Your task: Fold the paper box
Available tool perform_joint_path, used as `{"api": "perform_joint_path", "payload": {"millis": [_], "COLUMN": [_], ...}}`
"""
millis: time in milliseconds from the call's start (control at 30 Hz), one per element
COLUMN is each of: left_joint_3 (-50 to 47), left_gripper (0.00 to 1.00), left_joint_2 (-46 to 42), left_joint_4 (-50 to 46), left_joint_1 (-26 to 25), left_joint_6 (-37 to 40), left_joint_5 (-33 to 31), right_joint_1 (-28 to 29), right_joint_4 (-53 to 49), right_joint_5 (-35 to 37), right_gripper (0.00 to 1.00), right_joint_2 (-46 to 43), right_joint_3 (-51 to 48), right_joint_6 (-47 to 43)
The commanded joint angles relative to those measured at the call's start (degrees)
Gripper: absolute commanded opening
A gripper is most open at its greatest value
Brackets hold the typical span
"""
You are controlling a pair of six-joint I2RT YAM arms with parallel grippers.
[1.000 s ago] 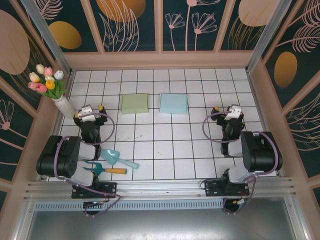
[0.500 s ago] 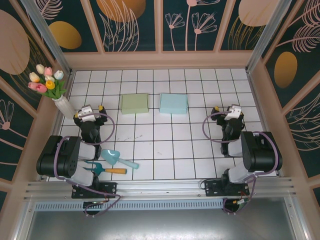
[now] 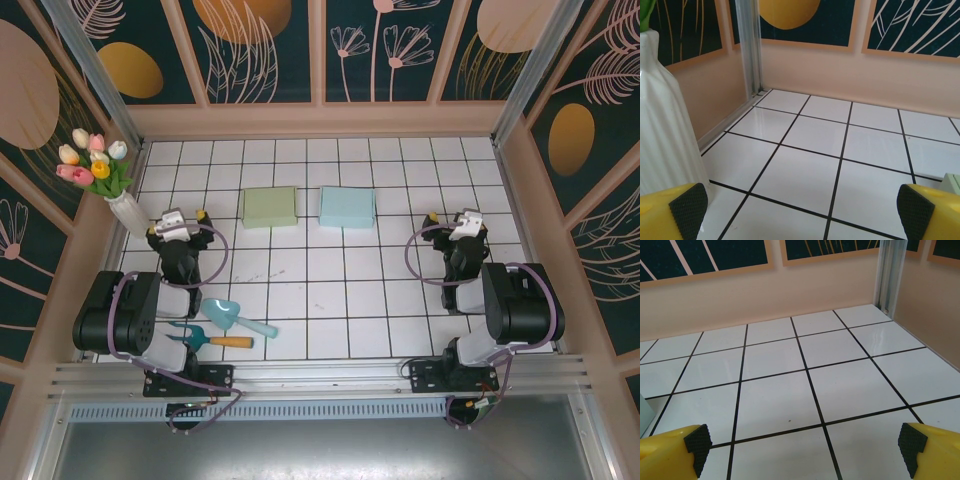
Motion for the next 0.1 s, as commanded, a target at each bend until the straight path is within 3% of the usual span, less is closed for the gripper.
{"api": "perform_joint_path", "payload": {"millis": [0, 67], "left_joint_3": [0.4, -0.3], "left_gripper": [0.99, 0.99], "left_joint_2": [0.5, 0.2], "left_joint_4": [0.5, 1.5], "left_joint_1": [0.5, 0.5], "left_joint_6": [-0.6, -0.5], "left_joint_5": [1.8, 2.1], "right_joint_1": [-0.4, -0.4], "right_joint_4": [0.4, 0.4], "right_joint_5": [-1.1, -1.1], "right_gripper": [0.99, 0.99], "right_joint_2": [0.4, 0.4], "right_joint_3": [0.9, 0.9], "right_joint_6": [0.8, 0.8]}}
